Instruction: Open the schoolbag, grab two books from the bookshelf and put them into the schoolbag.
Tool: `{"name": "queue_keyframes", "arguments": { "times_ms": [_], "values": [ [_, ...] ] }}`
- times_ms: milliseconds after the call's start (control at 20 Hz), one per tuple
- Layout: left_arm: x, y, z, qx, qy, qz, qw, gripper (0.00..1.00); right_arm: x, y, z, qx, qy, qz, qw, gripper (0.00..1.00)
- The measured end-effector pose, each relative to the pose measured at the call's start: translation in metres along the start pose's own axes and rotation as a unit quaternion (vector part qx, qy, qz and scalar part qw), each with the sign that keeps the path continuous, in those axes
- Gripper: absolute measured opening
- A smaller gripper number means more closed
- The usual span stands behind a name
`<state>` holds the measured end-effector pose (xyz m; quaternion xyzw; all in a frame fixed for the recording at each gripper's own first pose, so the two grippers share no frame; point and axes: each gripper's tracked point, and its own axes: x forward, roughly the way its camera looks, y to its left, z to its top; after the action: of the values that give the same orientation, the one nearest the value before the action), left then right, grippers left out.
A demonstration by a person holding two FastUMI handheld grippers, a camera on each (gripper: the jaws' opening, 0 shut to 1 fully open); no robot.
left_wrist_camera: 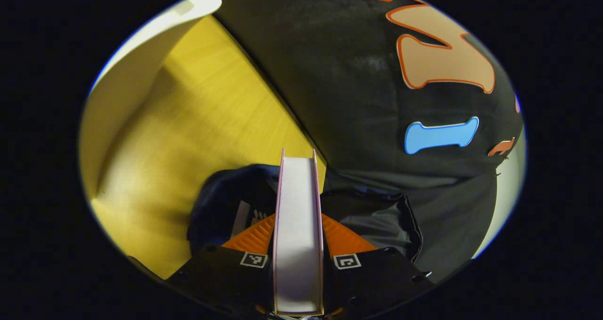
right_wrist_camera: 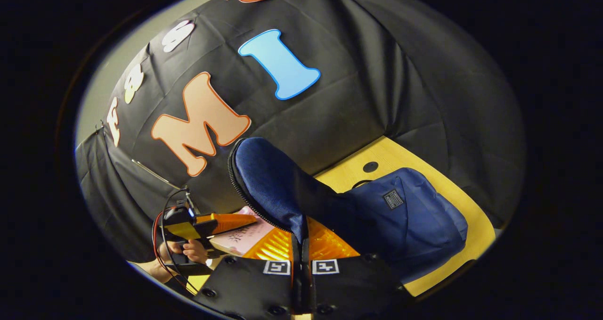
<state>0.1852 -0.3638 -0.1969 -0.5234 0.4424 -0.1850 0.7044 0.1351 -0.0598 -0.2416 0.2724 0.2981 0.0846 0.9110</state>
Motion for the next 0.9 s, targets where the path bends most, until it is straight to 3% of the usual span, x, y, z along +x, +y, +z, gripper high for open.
{"name": "queue_keyframes", "arguments": {
  "times_ms": [400,650,750,800,900],
  "values": [
    [0.047,-0.012,-0.054,-0.022,0.012,-0.009,1.0,0.36,0.0,0.006,0.003,-0.016,-0.002,0.024,1.0,0.03],
    [0.07,-0.011,-0.081,-0.061,0.008,-0.018,0.998,0.36,0.004,0.013,0.001,-0.018,-0.003,0.034,0.999,0.03],
    [0.08,-0.006,-0.093,-0.07,0.019,-0.01,0.997,0.38,0.004,0.014,-0.002,-0.026,0.005,0.035,0.999,0.03],
    [0.084,-0.002,-0.097,-0.066,0.022,-0.001,0.998,0.34,0.006,0.013,-0.004,-0.03,0.008,0.034,0.999,0.03],
    [0.087,-0.003,-0.1,-0.055,0.028,0.005,0.998,0.37,0.007,0.013,-0.005,-0.03,0.011,0.033,0.999,0.03]
  ]
}}
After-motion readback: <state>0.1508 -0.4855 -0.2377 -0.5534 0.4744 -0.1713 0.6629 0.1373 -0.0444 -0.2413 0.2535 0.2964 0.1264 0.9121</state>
